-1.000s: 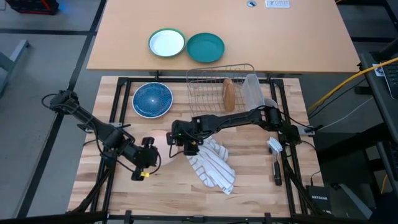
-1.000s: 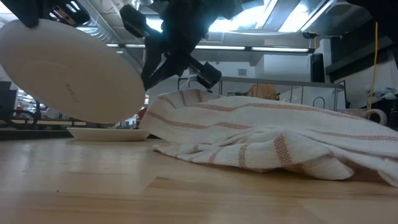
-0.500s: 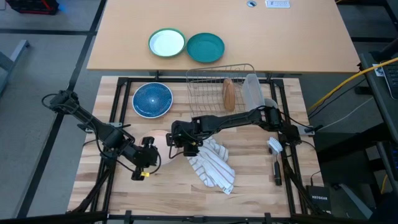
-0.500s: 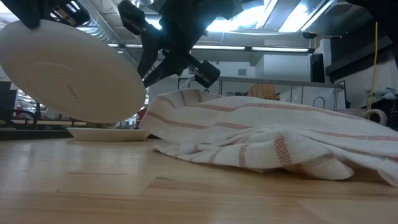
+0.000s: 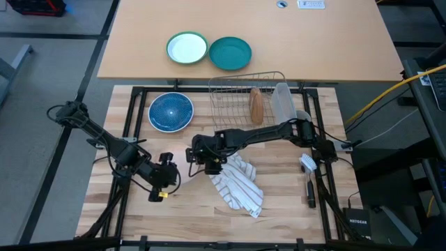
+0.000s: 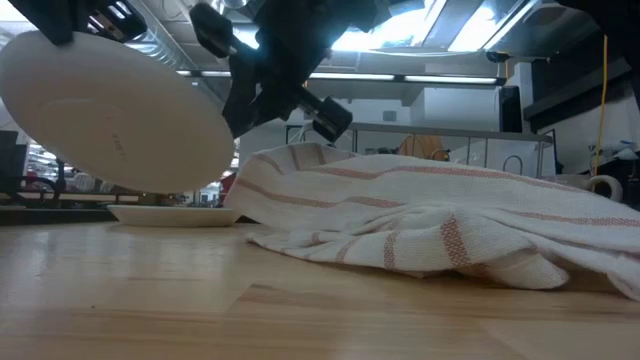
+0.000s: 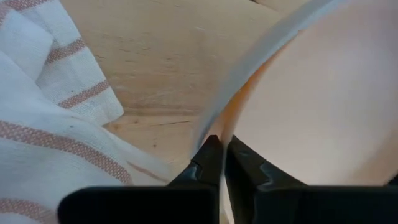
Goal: Sort dishes
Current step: Put the orange plate into the dish rack
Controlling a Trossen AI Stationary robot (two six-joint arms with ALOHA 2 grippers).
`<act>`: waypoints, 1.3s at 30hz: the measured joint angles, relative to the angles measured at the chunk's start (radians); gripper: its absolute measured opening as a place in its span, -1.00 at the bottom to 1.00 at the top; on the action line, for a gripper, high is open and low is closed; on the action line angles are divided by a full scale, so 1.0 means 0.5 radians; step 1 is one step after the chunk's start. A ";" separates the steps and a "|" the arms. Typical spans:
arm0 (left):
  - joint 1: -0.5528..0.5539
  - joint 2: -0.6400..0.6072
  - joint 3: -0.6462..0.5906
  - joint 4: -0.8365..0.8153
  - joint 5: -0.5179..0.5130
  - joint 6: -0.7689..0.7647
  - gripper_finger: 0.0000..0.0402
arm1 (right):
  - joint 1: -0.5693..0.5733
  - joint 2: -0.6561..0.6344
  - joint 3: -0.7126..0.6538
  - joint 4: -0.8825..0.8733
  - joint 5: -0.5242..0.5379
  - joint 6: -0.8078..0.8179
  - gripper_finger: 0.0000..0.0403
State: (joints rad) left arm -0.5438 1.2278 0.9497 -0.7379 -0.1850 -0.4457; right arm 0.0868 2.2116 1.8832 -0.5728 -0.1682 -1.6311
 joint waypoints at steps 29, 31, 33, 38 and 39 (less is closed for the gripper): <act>-0.119 0.000 0.000 -0.147 0.117 -0.630 -0.85 | 0.007 0.002 0.011 0.014 0.397 0.225 -0.97; -0.121 0.000 0.000 -0.145 0.108 -0.614 -0.85 | 0.003 0.002 0.011 0.007 0.358 0.228 -0.96; -0.122 0.000 0.000 -0.142 0.106 -0.563 -0.85 | 0.002 0.002 0.010 0.001 0.319 0.240 -0.96; -0.125 0.013 0.000 -0.132 0.108 -0.484 -0.85 | -0.005 0.002 0.007 -0.013 0.152 0.248 -0.97; -0.125 0.024 0.000 -0.133 0.108 -0.466 -0.85 | -0.006 0.002 0.006 -0.015 0.127 0.248 -0.96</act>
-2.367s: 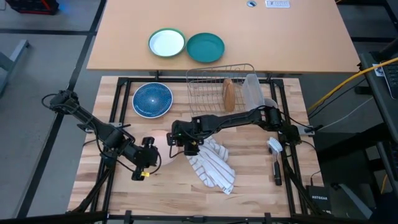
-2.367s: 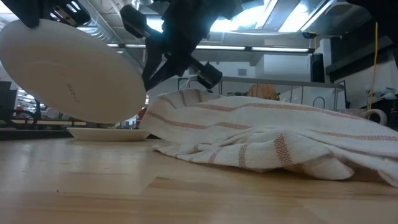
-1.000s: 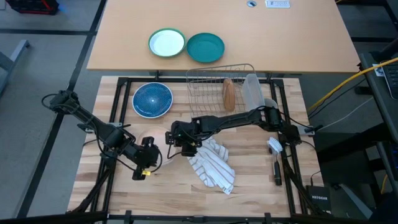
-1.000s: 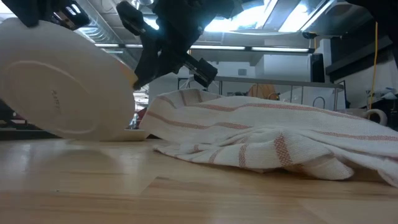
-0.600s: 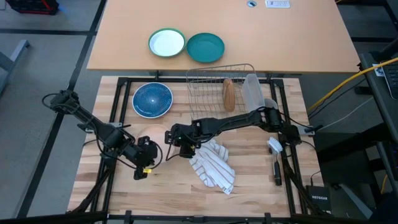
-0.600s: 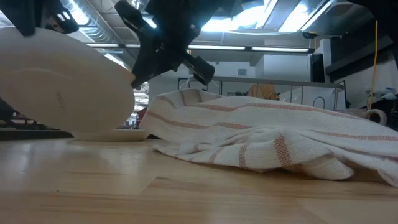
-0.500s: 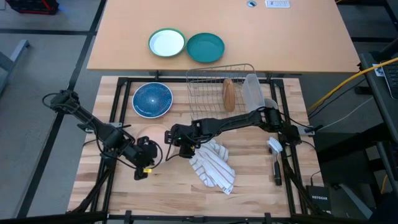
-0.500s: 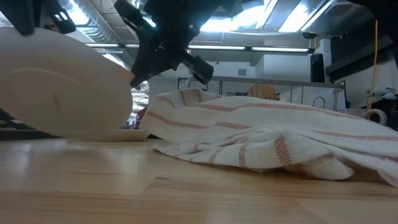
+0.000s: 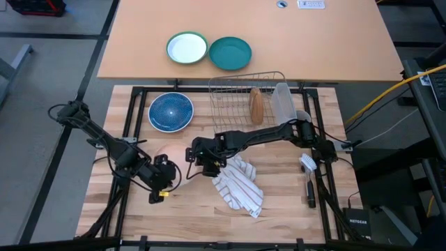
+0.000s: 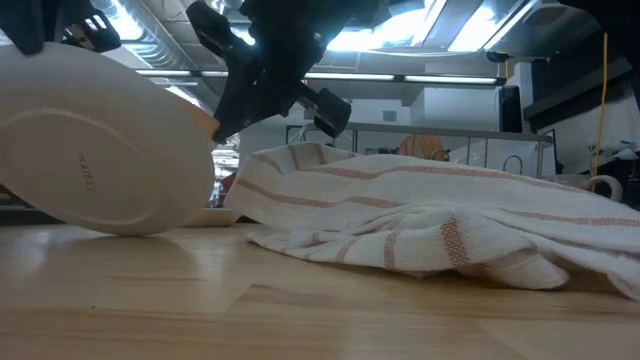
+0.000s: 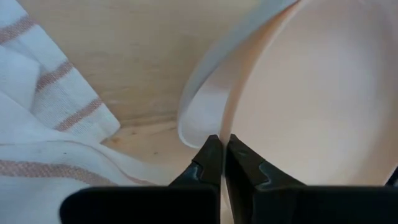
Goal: Sort dishes
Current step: Put the orange plate into the dish rack
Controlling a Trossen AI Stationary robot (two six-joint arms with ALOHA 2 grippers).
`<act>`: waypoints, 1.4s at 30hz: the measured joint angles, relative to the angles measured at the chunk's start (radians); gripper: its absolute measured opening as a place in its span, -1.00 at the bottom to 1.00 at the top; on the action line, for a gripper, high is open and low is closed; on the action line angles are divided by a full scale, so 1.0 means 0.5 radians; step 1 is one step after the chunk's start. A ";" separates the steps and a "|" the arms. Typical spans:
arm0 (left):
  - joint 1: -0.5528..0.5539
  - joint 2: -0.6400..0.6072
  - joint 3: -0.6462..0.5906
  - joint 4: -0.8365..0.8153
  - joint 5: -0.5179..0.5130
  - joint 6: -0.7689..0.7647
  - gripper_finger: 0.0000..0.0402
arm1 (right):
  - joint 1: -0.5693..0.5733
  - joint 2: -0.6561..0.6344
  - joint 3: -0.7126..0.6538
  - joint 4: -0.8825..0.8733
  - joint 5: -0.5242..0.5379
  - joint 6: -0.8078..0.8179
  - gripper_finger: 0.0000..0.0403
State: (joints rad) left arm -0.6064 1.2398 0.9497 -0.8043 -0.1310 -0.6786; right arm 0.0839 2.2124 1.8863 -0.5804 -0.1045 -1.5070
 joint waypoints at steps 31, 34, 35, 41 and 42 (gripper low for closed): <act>-0.007 0.467 0.484 -0.673 0.094 0.049 -0.38 | 0.003 -0.002 -0.006 0.031 0.114 0.023 -0.96; -0.007 0.467 0.662 -0.884 0.089 0.051 -0.38 | 0.004 -0.005 -0.003 0.047 0.115 0.155 -0.96; -0.007 0.467 0.721 -0.959 0.082 0.045 -0.38 | 0.004 -0.006 -0.002 0.053 0.113 0.209 -0.97; -0.050 0.466 1.007 -1.447 0.059 -0.097 -0.38 | -0.001 -0.027 -0.002 0.108 0.152 0.488 -0.97; -0.070 0.464 1.041 -1.511 0.046 -0.121 -0.38 | -0.003 -0.028 0.010 0.120 0.153 0.514 -0.97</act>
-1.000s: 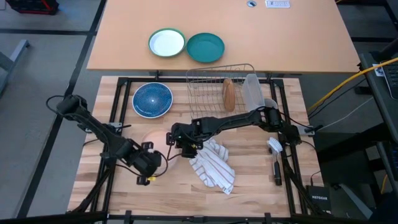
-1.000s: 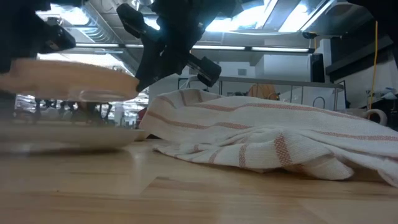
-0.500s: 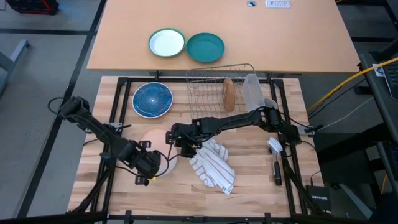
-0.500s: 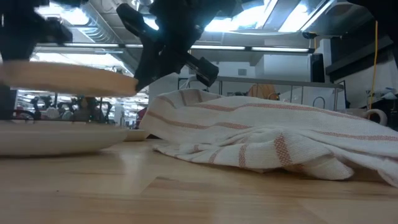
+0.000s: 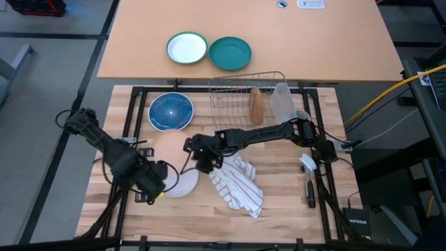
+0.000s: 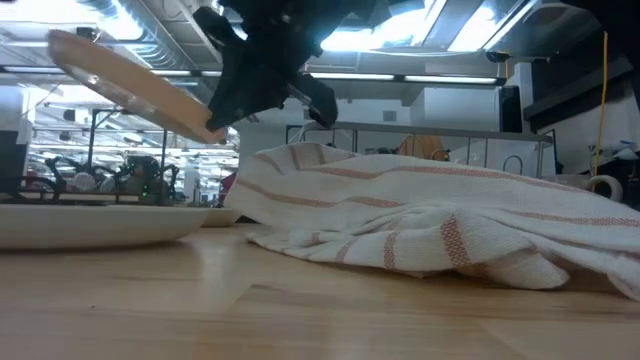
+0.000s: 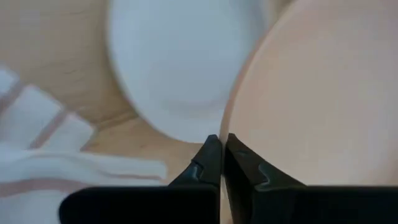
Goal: Sort dishes
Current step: Put the orange plate into the dish rack
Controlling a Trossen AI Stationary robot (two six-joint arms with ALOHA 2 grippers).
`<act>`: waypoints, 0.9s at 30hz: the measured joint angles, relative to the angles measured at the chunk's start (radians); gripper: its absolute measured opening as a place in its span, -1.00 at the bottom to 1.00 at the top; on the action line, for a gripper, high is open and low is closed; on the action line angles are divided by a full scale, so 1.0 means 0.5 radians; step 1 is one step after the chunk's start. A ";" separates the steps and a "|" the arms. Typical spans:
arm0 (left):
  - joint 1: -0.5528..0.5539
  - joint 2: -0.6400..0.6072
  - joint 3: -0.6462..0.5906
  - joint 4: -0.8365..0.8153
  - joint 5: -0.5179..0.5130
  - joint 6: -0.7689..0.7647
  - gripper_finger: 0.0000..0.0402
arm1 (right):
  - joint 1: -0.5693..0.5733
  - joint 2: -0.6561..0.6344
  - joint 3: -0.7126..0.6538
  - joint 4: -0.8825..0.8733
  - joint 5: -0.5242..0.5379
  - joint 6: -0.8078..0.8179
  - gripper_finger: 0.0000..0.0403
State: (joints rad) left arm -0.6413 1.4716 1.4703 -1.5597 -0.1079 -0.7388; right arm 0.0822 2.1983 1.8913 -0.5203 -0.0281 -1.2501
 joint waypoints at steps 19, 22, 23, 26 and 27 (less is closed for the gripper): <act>-0.619 -0.284 -0.033 0.006 -1.124 -0.804 -0.38 | -0.081 -0.028 0.932 -0.676 0.010 1.076 -0.97; -0.682 -0.280 -0.160 0.014 -1.309 -0.919 -0.38 | -0.146 -0.172 0.862 -0.660 -0.090 1.425 -0.98; -0.693 -0.279 -0.213 0.019 -1.353 -0.962 -0.38 | -0.175 -0.221 0.862 -0.677 -0.106 1.529 -0.97; -0.707 -0.279 -0.384 0.068 -1.436 -1.083 -0.38 | -0.270 -0.357 0.863 -0.748 -0.129 1.842 -0.97; -0.708 -0.279 -0.440 0.091 -1.451 -1.117 -0.38 | -0.305 -0.399 0.865 -0.759 -0.140 1.937 -0.97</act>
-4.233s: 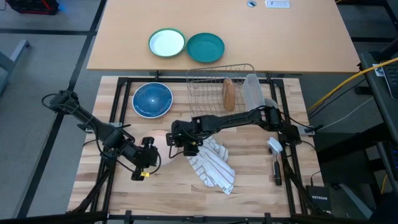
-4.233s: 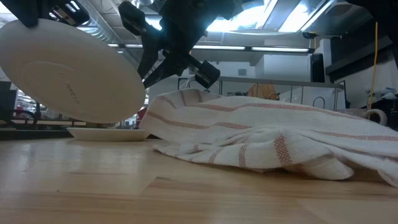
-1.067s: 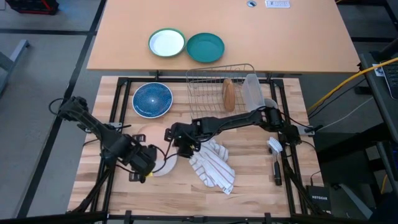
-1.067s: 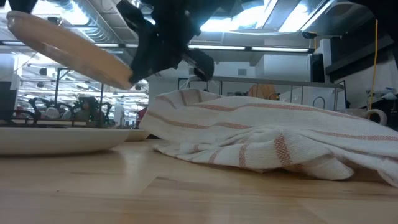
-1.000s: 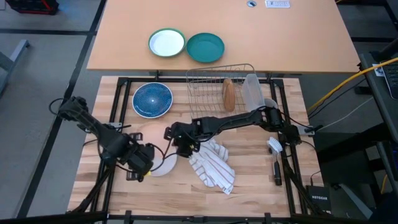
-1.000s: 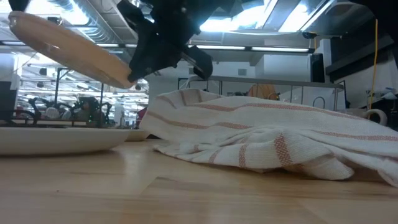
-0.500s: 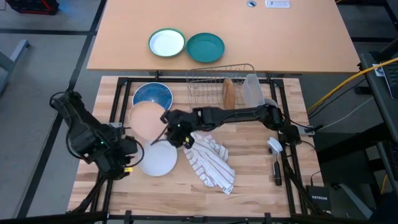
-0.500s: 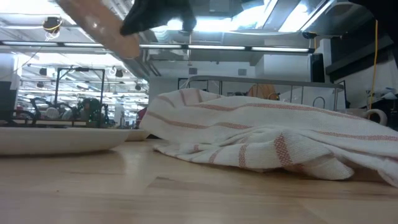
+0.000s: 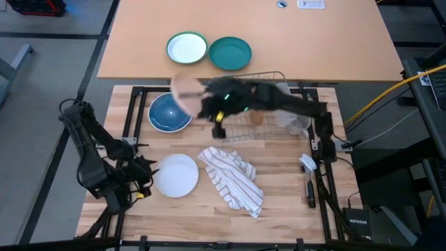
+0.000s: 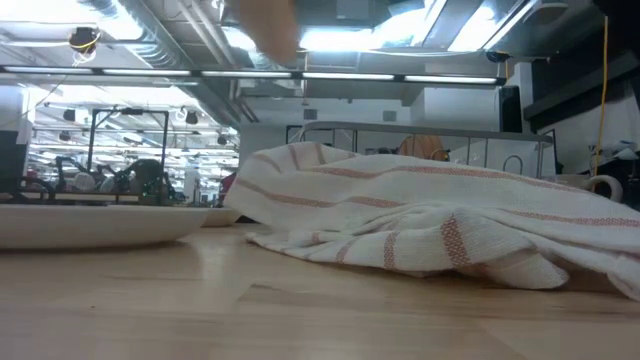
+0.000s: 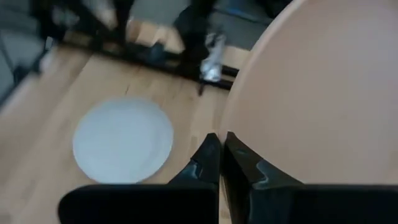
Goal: Sort dishes
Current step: Put the orange plate into the dish rack
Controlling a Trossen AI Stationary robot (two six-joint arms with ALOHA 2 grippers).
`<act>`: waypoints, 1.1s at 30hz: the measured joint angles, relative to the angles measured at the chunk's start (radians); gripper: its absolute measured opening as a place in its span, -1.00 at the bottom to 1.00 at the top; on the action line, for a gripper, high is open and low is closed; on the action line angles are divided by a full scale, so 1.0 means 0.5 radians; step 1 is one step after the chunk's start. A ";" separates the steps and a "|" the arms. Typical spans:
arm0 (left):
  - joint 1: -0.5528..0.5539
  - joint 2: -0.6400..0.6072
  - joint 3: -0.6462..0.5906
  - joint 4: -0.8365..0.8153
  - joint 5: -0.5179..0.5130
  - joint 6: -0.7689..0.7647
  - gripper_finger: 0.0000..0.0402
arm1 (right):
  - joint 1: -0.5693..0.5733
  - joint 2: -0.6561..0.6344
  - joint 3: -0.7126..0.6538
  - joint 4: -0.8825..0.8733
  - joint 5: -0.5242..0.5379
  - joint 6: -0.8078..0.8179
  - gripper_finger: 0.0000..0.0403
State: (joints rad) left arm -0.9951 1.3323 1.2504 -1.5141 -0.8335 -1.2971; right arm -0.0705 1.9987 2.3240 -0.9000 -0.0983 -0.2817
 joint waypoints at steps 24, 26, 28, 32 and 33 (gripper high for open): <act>0.044 0.000 -0.867 0.924 -0.485 -0.272 -0.38 | -0.455 -0.229 -0.251 -0.839 -0.257 1.188 -0.97; 0.062 0.000 -0.916 1.021 -0.527 -0.271 -0.38 | -0.449 -0.227 -0.358 -0.750 -0.322 1.205 -0.97; 0.080 0.002 -0.965 1.106 -0.537 -0.271 -0.38 | -0.447 -0.227 -0.461 -0.540 -0.422 1.243 -0.97; 0.105 0.002 -1.067 1.309 -0.544 -0.269 -0.38 | -0.448 -0.226 -0.599 -0.100 -0.647 1.264 -0.97; 0.107 0.002 -1.084 1.355 -0.544 -0.263 -0.38 | -0.451 -0.226 -0.613 -0.049 -0.658 1.277 -0.97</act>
State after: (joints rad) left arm -0.9417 1.3331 0.7085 -0.8365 -1.1057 -1.4288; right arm -0.2961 1.8858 2.0175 -0.9242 -0.4272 0.3570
